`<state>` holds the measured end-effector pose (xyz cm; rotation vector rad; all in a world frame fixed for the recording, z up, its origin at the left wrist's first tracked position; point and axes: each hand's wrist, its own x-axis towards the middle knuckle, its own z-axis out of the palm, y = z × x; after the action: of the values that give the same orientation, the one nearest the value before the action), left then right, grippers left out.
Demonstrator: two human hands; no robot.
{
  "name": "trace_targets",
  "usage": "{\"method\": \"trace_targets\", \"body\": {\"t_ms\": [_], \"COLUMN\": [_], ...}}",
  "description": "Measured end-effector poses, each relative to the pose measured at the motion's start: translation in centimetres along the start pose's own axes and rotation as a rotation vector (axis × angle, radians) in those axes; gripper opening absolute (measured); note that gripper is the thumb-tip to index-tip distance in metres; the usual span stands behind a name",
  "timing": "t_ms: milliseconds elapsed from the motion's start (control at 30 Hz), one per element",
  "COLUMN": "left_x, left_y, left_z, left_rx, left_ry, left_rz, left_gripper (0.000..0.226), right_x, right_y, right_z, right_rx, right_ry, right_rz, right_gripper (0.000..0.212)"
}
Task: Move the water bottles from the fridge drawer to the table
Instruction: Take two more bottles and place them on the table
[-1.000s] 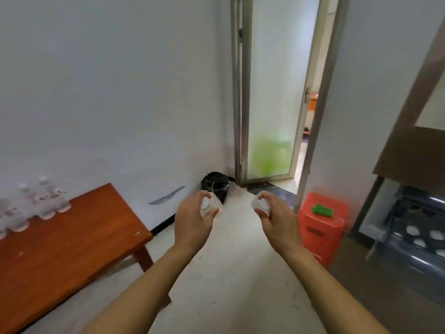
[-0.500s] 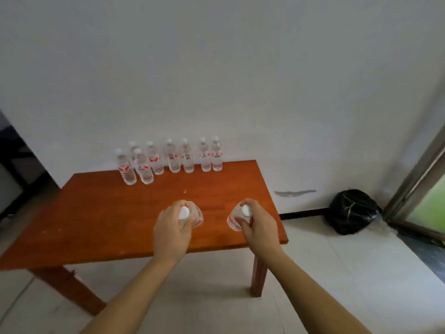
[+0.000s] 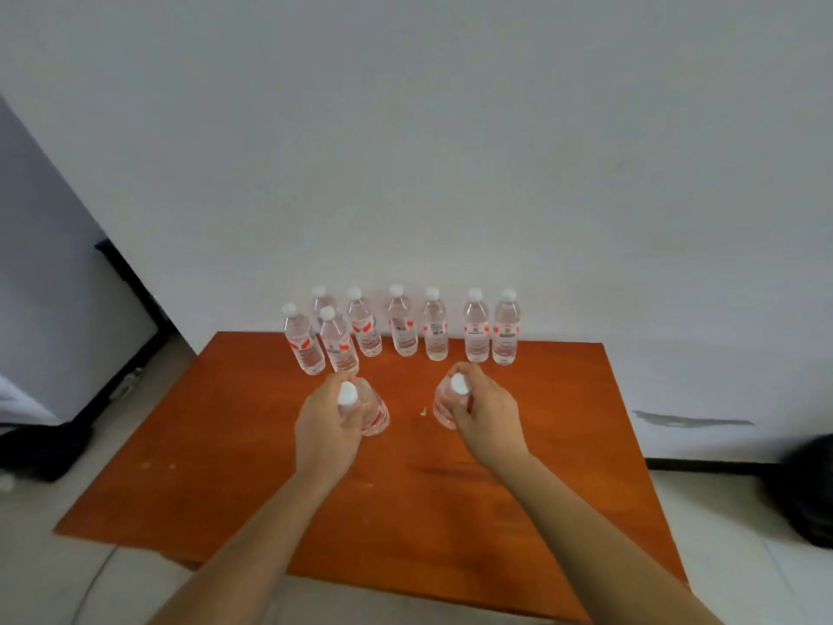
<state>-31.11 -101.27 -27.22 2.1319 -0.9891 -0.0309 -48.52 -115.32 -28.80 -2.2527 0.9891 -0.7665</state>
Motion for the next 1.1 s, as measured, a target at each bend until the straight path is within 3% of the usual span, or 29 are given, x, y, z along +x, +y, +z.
{"method": "trace_targets", "body": {"t_ms": [167,333,633,900,1100], "left_x": [6.8,14.4,26.7,31.4,31.4], "left_y": [-2.6,-6.0,-10.4,-12.0,-12.7], "left_z": [1.8,5.2,10.8,13.3,13.2], "left_rx": [-0.035,-0.03,0.007,0.075,0.111], "left_ry": [-0.028,-0.162,-0.477,-0.64,-0.656], "left_rz": [-0.009,-0.042,0.113,0.124,0.13], "left_gripper": [0.046,0.044,0.025,0.034,0.046], "right_x": [6.5,12.0,20.5,24.7,25.4], "right_y": [1.1,1.8,3.5,3.8,4.3], "right_z": [3.9,8.6,15.2,17.7,17.1], "right_rx": [0.001,-0.02,-0.107,-0.159,-0.272], "right_ry": [-0.059,-0.057,-0.102,-0.222,-0.331], "right_rz": [0.017,0.109,0.256,0.258,0.257], "right_gripper": [0.039,0.047,0.039,0.037,0.053]}}
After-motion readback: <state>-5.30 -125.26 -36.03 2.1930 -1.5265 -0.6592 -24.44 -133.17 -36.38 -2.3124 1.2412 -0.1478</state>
